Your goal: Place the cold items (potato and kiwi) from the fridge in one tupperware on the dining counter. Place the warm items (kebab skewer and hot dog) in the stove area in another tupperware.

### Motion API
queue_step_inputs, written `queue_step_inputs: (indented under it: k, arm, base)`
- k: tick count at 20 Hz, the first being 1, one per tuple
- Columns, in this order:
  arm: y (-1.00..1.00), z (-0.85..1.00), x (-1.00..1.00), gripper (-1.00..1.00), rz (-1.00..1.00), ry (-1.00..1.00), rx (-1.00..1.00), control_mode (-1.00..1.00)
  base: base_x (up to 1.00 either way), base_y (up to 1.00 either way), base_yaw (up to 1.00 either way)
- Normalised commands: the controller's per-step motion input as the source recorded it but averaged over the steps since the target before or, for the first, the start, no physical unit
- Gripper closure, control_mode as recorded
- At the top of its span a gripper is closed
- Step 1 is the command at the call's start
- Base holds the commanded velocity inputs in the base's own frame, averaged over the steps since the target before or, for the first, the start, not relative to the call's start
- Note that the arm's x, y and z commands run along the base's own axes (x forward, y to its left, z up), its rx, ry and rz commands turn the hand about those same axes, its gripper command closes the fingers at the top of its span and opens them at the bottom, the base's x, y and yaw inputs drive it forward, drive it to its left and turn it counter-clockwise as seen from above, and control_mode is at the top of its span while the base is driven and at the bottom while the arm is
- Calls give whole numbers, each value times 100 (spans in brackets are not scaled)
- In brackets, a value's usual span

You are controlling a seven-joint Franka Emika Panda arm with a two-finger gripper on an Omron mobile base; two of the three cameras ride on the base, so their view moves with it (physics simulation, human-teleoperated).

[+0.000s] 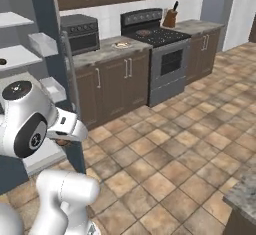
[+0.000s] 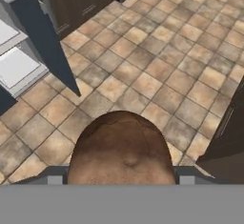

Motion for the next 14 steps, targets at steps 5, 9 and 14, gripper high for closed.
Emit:
queue_step_inputs:
  k: [5, 9, 14]
  arm:
    - [0, 0, 0, 100, 0, 0, 0, 100]
    - [0, 0, 0, 100, 0, 0, 0, 100]
    - [0, 0, 0, 100, 0, 0, 0, 100]
  base:
    - [-47, -40, -41]
    - [-44, -46, -39]
    - [-31, -79, -26]
